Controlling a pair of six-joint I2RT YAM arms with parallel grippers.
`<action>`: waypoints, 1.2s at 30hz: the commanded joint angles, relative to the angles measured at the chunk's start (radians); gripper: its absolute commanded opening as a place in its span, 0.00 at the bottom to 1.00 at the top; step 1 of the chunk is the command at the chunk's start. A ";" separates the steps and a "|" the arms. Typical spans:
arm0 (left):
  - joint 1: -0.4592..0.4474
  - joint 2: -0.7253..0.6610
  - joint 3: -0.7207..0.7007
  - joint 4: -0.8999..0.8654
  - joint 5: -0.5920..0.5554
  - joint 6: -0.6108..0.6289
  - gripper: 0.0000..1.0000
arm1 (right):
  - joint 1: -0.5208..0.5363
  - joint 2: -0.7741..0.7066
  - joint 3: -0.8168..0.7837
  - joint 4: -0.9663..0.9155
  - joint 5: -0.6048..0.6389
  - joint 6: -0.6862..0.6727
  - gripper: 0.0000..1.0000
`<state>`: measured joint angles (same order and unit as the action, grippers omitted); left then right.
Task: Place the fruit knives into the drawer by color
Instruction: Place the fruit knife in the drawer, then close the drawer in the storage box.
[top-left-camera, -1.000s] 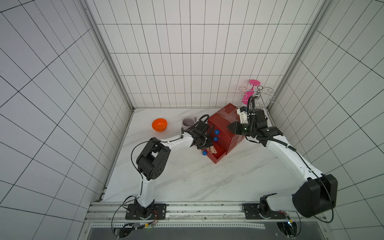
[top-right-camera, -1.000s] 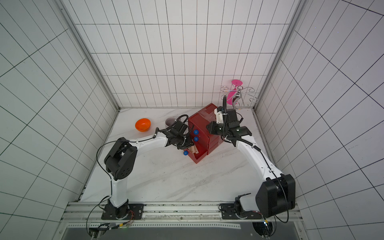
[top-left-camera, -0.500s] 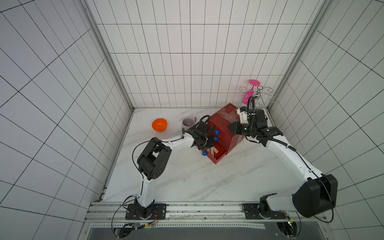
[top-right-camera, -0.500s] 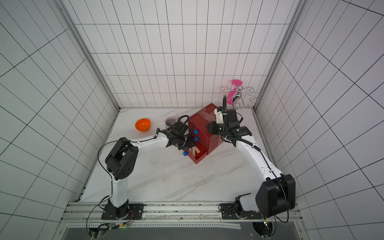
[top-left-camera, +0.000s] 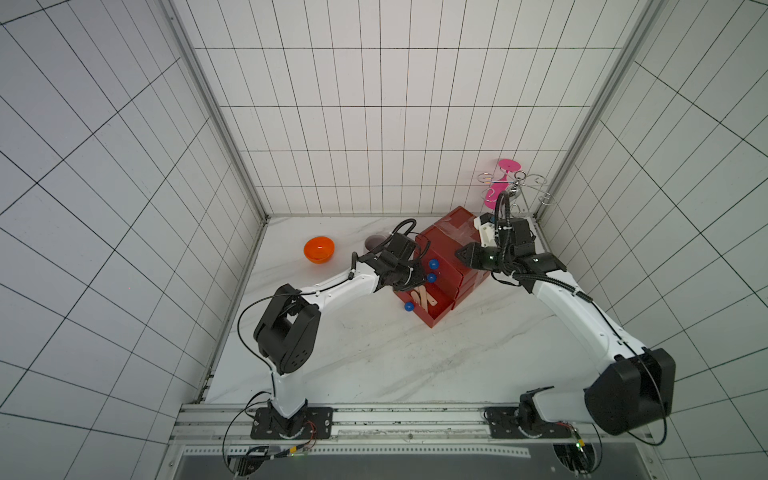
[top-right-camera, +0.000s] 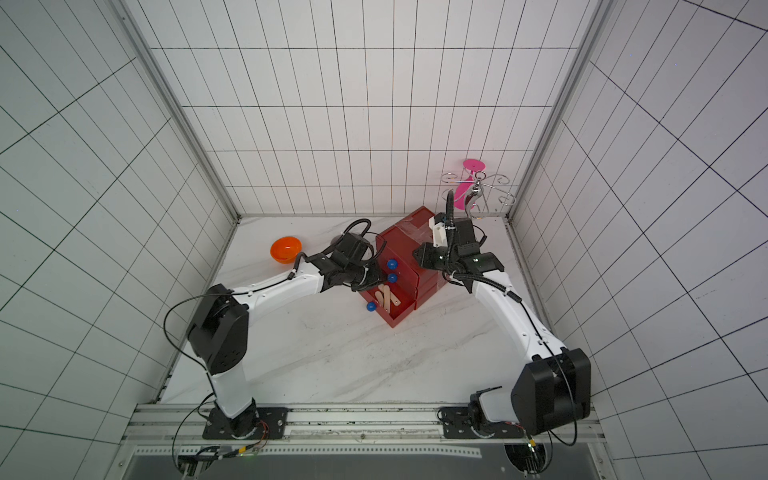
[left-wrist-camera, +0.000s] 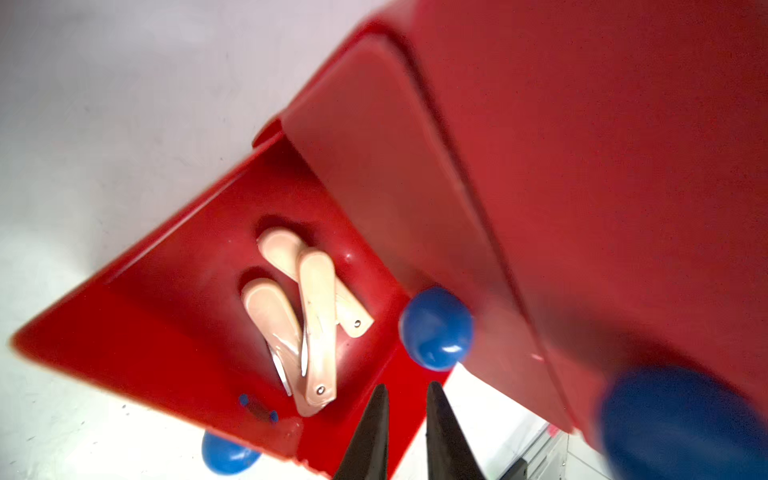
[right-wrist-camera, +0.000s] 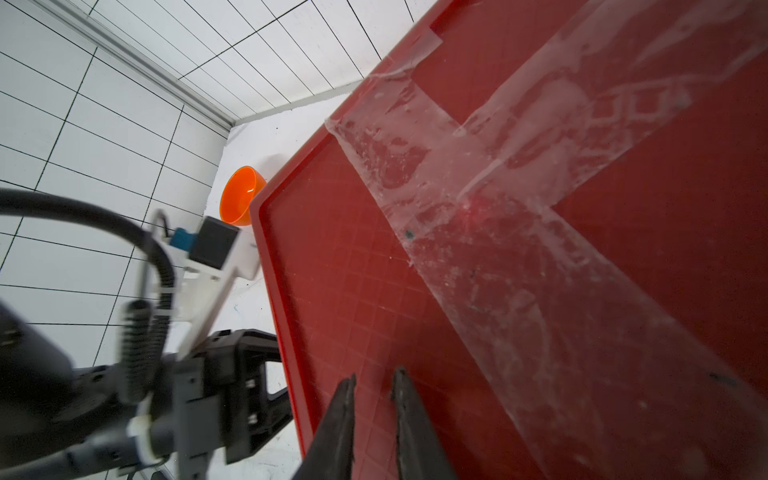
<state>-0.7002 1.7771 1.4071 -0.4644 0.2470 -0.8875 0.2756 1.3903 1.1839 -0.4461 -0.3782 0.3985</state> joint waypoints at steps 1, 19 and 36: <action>0.000 -0.094 -0.058 -0.006 -0.062 0.000 0.16 | 0.010 0.101 -0.138 -0.431 0.012 -0.003 0.21; 0.009 -0.240 -0.495 0.253 -0.050 -0.128 0.02 | 0.010 0.111 -0.132 -0.442 0.016 -0.008 0.21; 0.007 -0.090 -0.464 0.344 -0.043 -0.132 0.00 | 0.010 0.117 -0.130 -0.450 0.021 -0.013 0.20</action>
<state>-0.6930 1.6661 0.9150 -0.1577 0.2169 -1.0115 0.2752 1.3911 1.1839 -0.4473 -0.3779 0.3916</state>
